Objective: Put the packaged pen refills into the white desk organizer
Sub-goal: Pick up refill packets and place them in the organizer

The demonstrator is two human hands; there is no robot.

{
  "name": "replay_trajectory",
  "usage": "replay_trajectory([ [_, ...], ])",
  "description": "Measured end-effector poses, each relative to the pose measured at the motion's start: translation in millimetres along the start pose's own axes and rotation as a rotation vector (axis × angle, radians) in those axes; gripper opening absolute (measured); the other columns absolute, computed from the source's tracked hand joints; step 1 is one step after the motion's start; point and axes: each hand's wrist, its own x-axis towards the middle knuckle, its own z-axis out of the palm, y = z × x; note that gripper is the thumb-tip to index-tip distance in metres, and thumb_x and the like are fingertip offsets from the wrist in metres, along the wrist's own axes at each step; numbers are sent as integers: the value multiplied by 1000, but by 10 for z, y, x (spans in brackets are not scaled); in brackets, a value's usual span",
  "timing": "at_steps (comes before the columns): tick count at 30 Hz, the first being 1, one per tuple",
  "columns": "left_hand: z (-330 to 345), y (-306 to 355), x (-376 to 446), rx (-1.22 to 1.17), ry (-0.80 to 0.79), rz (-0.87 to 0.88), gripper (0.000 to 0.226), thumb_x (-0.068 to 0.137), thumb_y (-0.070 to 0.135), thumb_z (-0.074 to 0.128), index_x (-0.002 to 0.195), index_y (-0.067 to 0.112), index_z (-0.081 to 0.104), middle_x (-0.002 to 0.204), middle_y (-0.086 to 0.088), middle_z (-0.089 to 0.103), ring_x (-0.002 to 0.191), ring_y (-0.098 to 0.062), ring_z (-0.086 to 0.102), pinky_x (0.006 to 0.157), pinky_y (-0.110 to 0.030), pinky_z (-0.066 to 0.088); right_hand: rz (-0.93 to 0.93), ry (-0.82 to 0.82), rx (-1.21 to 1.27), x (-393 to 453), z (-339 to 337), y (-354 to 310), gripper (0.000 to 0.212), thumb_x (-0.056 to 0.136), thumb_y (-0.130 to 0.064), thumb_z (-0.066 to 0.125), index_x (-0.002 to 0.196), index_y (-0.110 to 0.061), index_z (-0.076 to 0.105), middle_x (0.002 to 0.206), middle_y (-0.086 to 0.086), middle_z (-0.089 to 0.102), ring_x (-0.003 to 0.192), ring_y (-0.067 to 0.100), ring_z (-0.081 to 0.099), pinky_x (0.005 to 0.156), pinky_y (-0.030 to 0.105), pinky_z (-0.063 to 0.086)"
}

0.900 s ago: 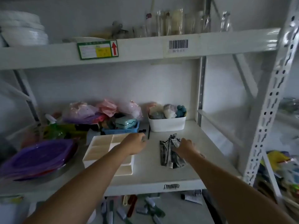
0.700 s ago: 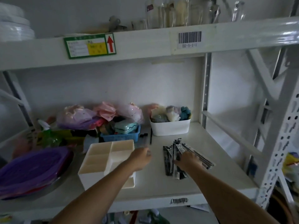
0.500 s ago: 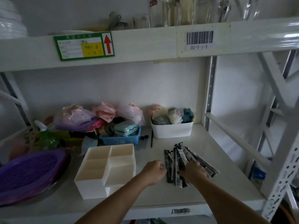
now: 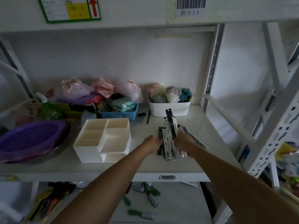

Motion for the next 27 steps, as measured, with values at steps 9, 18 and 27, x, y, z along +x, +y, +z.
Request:
replay_trajectory([
  [9, -260, -158, -309, -481, 214, 126, 30, 92, 27, 54, 102, 1, 63, 89, -13, 63, 77, -19, 53, 51, -19, 35, -360, -75, 207, -442, 217, -659, 7, 95, -15, 41, 93, -11, 46, 68, -3, 49, 62, 14, 49, 49, 21, 36],
  [18, -1211, -647, -458, -447, 473, 306, 22, 84, 16, 65, 99, 0, 66, 57, 4, 51, 51, -7, 44, 47, -21, 35, -537, -10, 124, -473, 582, -1490, 26, 96, -21, 40, 113, -3, 45, 104, 21, 64, 93, 35, 61, 68, 28, 38],
  [27, -2273, -1095, -138, -263, 639, 406, 37, 81, 32, 63, 100, 0, 67, 101, -22, 71, 95, -32, 64, 85, -40, 50, -645, 125, 184, -176, 984, -2653, 28, 92, -18, 48, 116, -4, 47, 104, 20, 65, 90, 36, 62, 67, 29, 39],
])
